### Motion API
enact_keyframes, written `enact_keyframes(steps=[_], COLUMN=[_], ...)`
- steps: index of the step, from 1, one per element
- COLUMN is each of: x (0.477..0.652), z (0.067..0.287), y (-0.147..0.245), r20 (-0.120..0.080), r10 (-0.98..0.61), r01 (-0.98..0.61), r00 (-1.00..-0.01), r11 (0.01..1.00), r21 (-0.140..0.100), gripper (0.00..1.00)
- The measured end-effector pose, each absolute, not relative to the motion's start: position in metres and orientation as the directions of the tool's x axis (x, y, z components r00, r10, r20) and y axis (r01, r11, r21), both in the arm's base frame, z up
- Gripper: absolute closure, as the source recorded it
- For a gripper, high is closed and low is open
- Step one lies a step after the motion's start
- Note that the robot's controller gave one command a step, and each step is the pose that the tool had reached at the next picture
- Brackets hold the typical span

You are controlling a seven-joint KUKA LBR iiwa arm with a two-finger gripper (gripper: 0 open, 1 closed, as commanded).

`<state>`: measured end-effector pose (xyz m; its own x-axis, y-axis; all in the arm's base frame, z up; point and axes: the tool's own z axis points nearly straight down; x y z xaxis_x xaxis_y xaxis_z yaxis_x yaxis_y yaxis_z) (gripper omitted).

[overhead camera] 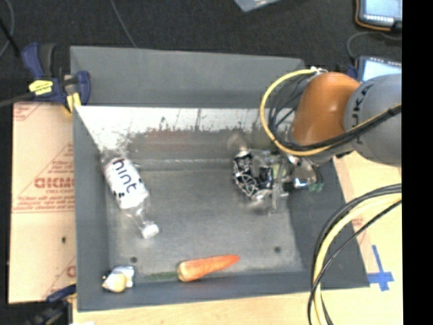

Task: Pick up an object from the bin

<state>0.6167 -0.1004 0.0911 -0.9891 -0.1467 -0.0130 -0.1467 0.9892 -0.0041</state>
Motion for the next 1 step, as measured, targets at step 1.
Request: enact_keyframes(steps=[1], x=[0.6162], z=[0.0813], y=[-0.1058], r20=[-0.025], r10=[-0.039], r01=[-0.039], r00=[-0.999], r11=[0.999], r21=[-0.002], gripper=[1.0])
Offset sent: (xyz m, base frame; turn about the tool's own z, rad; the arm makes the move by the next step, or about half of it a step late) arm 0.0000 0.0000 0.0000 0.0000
